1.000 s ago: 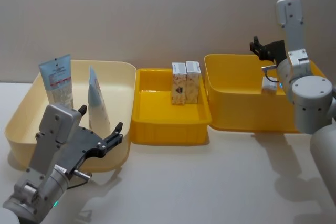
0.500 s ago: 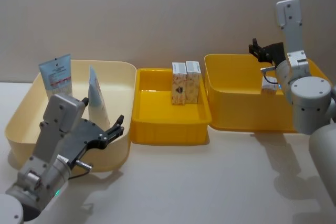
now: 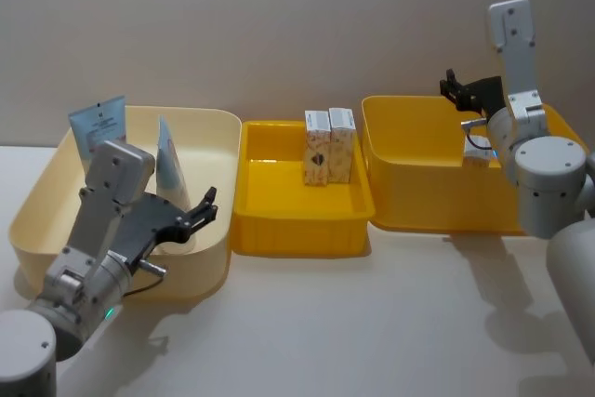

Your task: Bimanual collaborative sorting of washing and personal care products

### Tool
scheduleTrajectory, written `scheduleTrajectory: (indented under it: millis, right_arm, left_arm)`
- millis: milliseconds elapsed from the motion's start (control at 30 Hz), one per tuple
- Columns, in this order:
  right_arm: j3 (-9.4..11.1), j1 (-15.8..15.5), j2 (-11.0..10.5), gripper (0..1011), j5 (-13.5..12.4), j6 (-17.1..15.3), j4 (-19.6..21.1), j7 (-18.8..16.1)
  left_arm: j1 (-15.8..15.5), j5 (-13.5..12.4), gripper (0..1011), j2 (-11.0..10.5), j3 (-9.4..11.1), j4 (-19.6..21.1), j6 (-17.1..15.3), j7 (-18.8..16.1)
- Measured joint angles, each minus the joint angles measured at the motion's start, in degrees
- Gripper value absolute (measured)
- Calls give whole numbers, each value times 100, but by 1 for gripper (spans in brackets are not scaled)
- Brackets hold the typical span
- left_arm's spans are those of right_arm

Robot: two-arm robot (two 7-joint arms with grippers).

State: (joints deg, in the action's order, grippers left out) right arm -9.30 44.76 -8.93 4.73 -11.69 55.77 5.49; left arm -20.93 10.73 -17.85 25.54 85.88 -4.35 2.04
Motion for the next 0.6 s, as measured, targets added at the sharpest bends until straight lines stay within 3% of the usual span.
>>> scheduleTrajectory:
  millis: [600]
  right_arm:
    - [2,6,3,1001,-3,0,-14,0]
  left_arm:
    - [-345,245,1002,478,-362,-893,-1,-211]
